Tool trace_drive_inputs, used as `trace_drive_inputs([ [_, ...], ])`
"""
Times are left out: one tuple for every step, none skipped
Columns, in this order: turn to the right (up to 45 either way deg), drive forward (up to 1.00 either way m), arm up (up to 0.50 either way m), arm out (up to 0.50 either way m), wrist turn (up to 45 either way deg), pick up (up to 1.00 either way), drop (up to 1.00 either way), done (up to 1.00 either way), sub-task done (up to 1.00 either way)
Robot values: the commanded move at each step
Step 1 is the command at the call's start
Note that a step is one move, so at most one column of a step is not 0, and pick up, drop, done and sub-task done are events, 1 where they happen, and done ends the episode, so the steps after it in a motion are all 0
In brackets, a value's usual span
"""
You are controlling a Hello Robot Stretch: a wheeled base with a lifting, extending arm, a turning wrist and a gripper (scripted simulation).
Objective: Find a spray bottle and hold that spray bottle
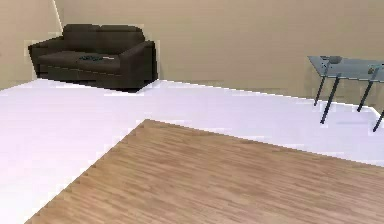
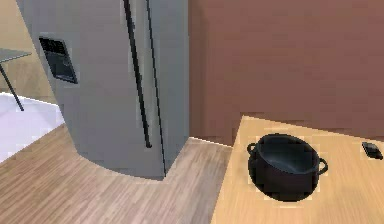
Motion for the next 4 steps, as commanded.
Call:
trace_drive_inputs([
  [-33.0,0.00,0.00,0.00,0.0,0.00,0.00,0.00,0.00],
  [-3.0,0.00,0.00,0.00,0.0,0.00,0.00,0.00,0.00],
  [0.0,0.25,0.00,0.00,0.0,0.00,0.00,0.00,0.00],
  [-45.0,0.00,0.00,0.00,0.0,0.00,0.00,0.00,0.00],
])
